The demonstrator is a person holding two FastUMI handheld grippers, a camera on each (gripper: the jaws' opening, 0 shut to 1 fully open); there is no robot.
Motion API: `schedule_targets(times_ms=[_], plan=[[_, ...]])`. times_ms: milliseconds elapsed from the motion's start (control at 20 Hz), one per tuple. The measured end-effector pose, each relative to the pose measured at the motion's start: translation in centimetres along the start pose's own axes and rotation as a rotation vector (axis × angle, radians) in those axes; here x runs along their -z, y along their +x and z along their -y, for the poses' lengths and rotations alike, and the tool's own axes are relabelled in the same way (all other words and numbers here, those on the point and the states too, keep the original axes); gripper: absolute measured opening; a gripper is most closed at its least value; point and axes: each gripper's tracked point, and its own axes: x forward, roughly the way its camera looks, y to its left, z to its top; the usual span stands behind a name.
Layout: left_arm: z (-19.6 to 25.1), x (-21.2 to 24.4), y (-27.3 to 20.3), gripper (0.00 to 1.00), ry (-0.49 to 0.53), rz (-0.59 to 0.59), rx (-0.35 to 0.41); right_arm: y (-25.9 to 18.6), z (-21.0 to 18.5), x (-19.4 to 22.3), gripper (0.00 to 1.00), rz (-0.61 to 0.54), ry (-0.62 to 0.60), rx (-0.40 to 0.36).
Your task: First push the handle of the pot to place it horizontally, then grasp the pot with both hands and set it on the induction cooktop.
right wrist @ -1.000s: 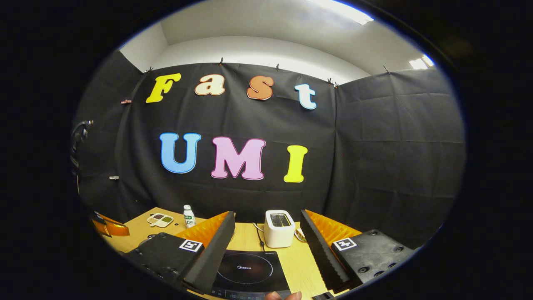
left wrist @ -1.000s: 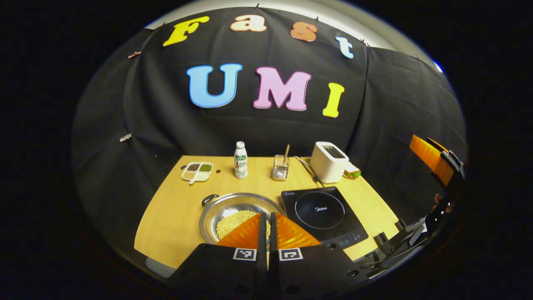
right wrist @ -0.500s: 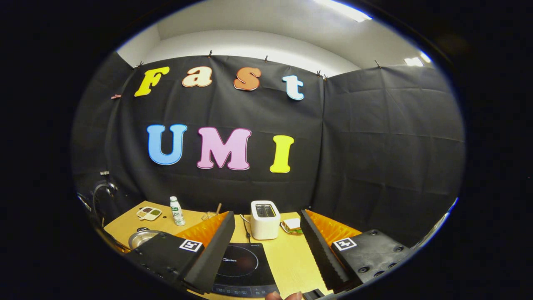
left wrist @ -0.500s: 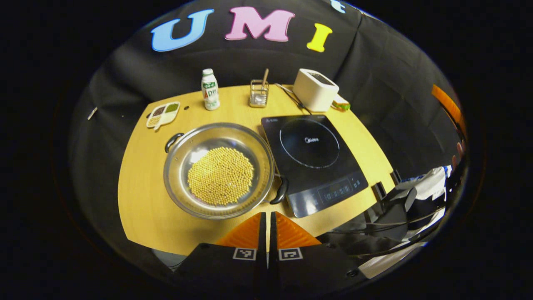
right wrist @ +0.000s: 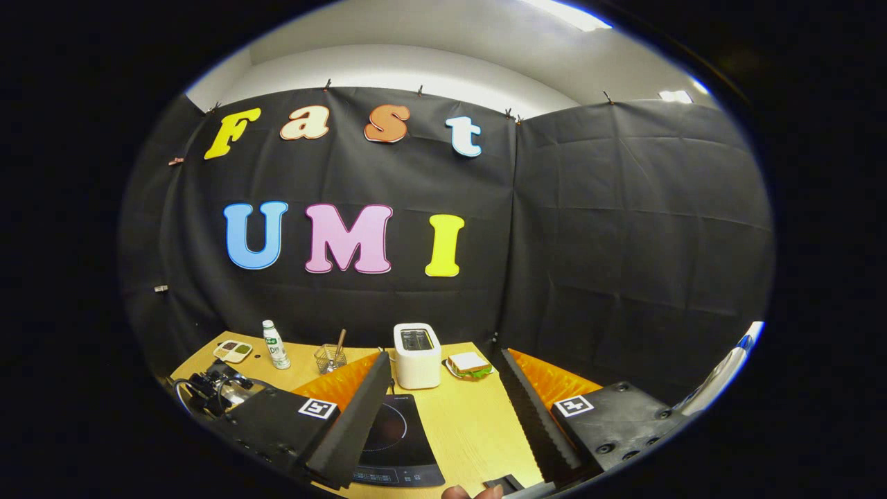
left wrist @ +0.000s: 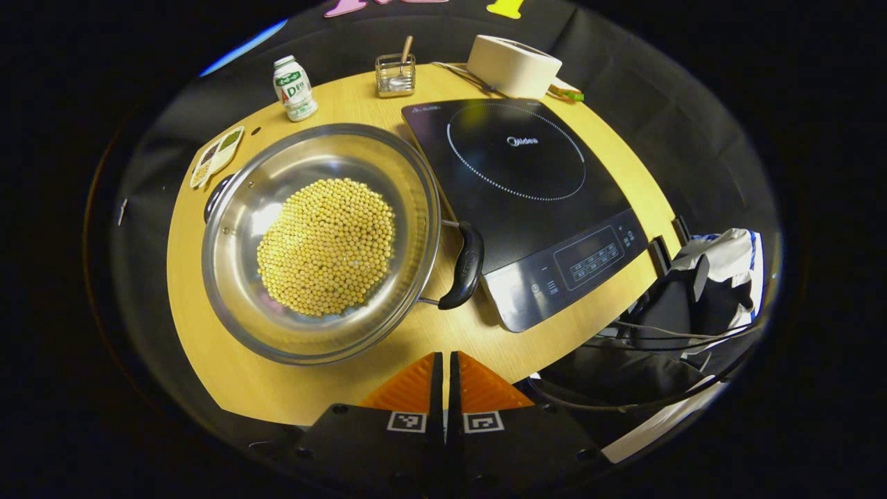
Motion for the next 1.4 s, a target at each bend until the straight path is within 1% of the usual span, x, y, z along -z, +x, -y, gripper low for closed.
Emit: schedule_targets(times_ms=[100,300,450,700,1050,1400], plan=[[-0.5,-0.5,1.1,0.06,-0.006,-0.016,-0.018,0.0,0.3,0.1,0.98,-0.007,0.004,0.003],[-1.2,-2.3,2.2,0.05,-0.028,0.007,-0.053,-0.1,0.7,0.5,0.98,-0.019,-0.004,0.010],[-0.6,-3.2,2.5,0.05,-0.047,0.024,-0.037,0.1,1.1,0.8,0.98,-0.028,-0.008,0.018],[-0.2,-5.1,2.9,0.05,-0.019,0.067,-0.073,0.5,1.7,1.1,0.98,-0.042,-0.013,0.035],[-0.2,-8.7,3.7,0.05,-0.032,0.116,-0.077,1.0,2.3,1.7,0.98,-0.055,-0.029,0.062],[-0.9,-12.7,4.7,0.05,0.024,0.160,-0.127,1.6,2.2,2.0,0.98,-0.063,-0.048,0.081]])
